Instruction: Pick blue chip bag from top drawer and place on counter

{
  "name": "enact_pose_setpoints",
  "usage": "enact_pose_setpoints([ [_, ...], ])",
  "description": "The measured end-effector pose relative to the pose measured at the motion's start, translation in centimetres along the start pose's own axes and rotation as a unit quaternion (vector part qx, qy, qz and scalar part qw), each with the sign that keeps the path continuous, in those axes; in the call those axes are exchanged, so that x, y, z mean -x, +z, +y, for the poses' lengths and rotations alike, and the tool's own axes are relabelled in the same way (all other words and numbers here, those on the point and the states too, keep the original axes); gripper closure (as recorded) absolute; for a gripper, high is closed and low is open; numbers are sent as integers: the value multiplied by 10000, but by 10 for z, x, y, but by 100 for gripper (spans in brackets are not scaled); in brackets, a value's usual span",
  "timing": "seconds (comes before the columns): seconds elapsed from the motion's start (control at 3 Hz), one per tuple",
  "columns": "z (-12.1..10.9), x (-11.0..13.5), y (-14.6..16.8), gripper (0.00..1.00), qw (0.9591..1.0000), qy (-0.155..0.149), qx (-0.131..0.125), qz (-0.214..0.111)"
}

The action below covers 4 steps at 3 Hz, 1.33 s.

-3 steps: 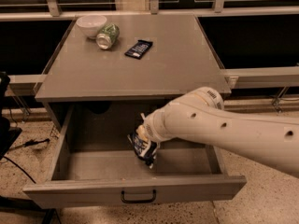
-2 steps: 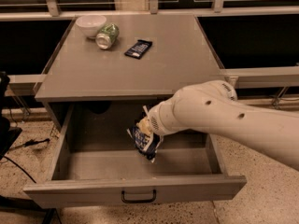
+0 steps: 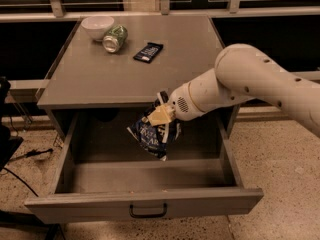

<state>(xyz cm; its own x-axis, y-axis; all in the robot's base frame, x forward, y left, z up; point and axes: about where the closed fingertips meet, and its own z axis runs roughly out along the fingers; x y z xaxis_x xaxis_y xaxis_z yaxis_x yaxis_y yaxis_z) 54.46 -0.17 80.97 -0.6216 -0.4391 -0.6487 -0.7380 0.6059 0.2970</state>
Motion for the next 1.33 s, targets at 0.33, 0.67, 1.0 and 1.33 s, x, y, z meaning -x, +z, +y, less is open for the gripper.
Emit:
enact_pose_setpoints([
  [0.33, 4, 10, -16, 100, 9987, -482, 121, 68],
  [0.67, 4, 16, -12, 100, 9994, -280, 173, -107],
  [1.0, 3, 37, -22, 100, 9982, -115, 451, -385],
  [1.33, 3, 60, -38, 100, 9969, -59, 592, -509],
])
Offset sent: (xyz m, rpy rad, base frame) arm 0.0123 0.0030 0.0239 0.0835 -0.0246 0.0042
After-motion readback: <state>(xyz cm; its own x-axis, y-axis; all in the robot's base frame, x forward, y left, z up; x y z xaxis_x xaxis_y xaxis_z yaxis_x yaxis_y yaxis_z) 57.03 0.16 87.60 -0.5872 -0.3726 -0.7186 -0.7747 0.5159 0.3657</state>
